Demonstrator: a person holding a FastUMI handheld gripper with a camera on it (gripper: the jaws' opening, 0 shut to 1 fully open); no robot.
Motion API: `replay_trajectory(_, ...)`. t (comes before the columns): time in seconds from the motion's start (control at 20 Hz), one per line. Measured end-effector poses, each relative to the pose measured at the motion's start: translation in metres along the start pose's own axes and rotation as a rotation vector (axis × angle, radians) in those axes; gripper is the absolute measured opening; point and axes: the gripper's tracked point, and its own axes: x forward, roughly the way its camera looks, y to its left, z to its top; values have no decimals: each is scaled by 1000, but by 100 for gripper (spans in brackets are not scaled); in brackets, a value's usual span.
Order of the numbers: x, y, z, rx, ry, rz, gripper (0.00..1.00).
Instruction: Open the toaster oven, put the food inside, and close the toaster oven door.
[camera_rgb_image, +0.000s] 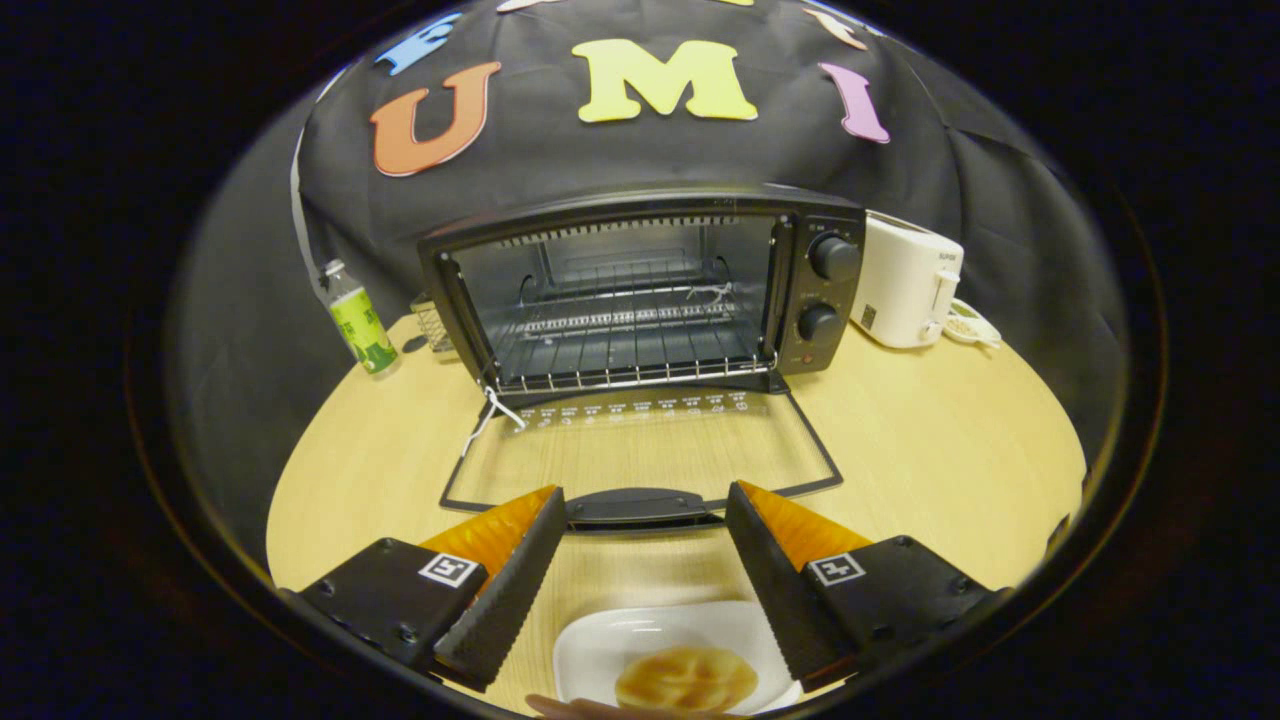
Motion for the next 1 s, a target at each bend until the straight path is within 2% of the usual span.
replay_trajectory(0.25, -46, -7, -3, 0, -17, 49, 100)
replay_trajectory(0.5, -82, -16, -31, -54, -9, 65, 100)
replay_trajectory(0.8, -100, -16, -82, -47, 43, 101, 100)
replay_trajectory(1.0, -96, -11, -101, -36, 58, 107, 100)
